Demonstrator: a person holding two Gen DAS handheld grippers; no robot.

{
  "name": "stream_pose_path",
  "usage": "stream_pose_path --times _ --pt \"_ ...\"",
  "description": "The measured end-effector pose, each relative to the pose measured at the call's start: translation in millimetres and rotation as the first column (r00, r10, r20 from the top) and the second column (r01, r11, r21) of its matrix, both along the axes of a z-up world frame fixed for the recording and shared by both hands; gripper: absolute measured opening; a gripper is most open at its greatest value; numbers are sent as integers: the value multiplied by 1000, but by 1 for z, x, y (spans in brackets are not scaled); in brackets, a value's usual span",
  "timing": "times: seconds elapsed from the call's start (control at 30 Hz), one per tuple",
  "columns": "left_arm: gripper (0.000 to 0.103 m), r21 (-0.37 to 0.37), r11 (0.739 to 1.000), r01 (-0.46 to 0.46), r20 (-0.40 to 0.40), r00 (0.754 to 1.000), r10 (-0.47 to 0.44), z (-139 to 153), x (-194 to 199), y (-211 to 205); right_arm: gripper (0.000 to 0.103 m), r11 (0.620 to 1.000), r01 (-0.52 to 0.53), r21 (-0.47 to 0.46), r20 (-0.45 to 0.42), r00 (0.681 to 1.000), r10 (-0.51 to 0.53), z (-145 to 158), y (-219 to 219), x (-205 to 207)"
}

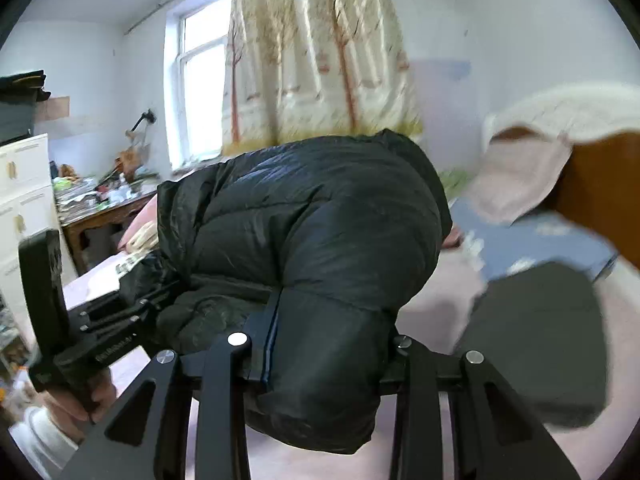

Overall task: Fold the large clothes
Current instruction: 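Lift the coat bundle with both grippers and carry it toward the headboard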

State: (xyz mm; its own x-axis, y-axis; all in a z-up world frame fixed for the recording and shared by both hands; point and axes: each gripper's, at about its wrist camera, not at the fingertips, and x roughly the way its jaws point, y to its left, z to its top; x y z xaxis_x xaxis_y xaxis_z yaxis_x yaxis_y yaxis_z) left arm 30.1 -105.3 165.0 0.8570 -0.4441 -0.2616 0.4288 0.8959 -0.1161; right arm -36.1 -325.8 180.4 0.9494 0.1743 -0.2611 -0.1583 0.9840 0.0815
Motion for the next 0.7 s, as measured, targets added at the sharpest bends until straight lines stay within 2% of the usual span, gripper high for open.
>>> stream_pose_path --times 0.07,0.17,0.27,0.3,0.4,0.53,0.7 --pt "28 -18 996 82 10 997 -82 14 12 -26 35 998 61 1 54 997 -61 17 -30 -12" --pt "28 -51 976 211 -32 977 -213 29 40 -78 35 987 159 2 95 983 -158 29 -74 -22" --pt "28 -1 955 296 -27 955 -296 34 49 -140 35 956 288 50 81 953 -291 26 -119 -25" --pt "28 13 946 325 -23 946 -324 33 54 -161 35 935 348 70 55 934 -352 23 -133 -24" --pt "28 36 940 340 -38 940 -339 21 71 -206 35 875 483 46 18 875 -484 12 -156 -14" --pt "28 9 944 330 -61 942 -329 -8 99 -233 35 852 523 22 -8 853 -523 -12 -183 7" --pt "28 122 943 309 -39 951 -307 -47 107 -271 35 832 553 37 -111 830 -547 -68 -228 45"
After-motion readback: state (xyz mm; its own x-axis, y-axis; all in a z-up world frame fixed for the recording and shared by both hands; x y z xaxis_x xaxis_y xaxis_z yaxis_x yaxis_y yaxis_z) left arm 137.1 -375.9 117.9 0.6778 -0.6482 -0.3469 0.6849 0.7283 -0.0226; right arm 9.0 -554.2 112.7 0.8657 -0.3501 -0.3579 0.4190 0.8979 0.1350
